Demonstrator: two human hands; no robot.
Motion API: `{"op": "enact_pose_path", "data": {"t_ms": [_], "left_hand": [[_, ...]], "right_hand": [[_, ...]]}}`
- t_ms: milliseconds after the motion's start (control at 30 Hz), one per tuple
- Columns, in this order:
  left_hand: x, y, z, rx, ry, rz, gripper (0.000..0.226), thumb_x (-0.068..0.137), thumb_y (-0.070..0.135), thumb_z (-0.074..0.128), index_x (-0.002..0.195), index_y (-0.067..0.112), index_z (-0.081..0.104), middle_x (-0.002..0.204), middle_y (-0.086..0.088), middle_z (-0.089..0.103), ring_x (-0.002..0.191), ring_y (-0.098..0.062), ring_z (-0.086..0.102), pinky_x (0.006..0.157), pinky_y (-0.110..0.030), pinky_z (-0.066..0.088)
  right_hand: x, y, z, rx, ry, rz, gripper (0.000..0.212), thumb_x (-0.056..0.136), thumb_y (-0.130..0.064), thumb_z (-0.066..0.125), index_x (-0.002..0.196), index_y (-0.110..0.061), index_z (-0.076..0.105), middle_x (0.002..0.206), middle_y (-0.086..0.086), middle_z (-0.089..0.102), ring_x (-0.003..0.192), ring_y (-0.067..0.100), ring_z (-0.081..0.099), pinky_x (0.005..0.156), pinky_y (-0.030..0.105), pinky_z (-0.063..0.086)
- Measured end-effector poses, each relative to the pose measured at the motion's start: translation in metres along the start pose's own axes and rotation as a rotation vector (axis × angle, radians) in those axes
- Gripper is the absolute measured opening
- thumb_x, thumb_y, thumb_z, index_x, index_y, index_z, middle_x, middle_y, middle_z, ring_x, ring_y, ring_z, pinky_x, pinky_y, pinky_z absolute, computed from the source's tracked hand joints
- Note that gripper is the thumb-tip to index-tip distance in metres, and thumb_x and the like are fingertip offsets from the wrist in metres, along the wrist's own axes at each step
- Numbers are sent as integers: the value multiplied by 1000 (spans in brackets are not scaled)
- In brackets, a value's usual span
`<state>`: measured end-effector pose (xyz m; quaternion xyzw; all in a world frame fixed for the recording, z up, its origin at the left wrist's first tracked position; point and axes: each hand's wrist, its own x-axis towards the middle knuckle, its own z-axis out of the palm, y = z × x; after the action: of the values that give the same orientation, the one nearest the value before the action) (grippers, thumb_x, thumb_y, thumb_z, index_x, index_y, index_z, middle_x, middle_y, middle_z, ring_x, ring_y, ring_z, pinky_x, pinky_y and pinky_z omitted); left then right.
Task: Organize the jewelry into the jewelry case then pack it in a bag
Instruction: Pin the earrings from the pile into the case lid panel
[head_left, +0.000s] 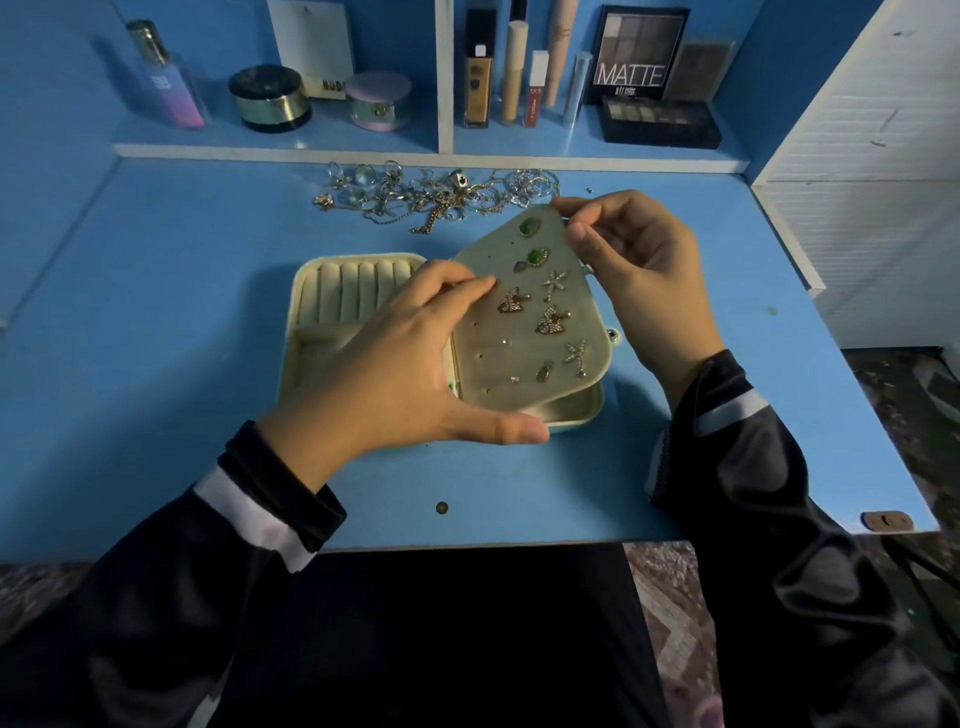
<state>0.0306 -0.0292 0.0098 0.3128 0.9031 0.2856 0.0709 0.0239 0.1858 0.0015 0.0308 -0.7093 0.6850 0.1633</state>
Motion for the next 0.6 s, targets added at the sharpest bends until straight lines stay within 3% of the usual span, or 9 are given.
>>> {"op": "enact_pose_path", "data": {"t_ms": [200,333,467,533,600], "left_hand": [[-1,-1,1,12,47,4,126,45,89,57,150,22,35,140,18,31,122,11,27,102,-9,20],[-1,-6,-1,-60,67,9,118,48,85,62,147,25,38,133,23,32,120,11,32,96,0,19],[-3,-10,-2,-159,70,8,111,50,78,68,145,27,40,135,21,37,123,10,37,102,-7,27],[-4,-13,-3,-197,61,13,108,53,74,70,145,26,41,136,19,39,127,7,39,106,-14,32],[-5,-16,-5,-230,50,18,105,54,72,70,144,27,41,136,20,40,127,9,39,104,-9,32]], "right_hand": [[2,-6,4,-9,17,9,5,93,-2,60,89,-6,58,110,14,68,99,18,65,89,32,54],[4,-11,10,22,3,-7,7,94,0,56,90,-6,55,111,18,67,98,19,64,85,27,52],[6,-13,17,162,-38,4,8,96,1,51,91,-4,52,112,21,65,93,21,65,88,32,51],[5,-14,22,273,-34,34,11,97,3,48,89,-3,50,111,23,64,89,17,67,87,29,51],[2,-15,27,409,-23,86,15,97,6,45,87,-3,50,105,21,66,83,13,68,83,24,51]]}}
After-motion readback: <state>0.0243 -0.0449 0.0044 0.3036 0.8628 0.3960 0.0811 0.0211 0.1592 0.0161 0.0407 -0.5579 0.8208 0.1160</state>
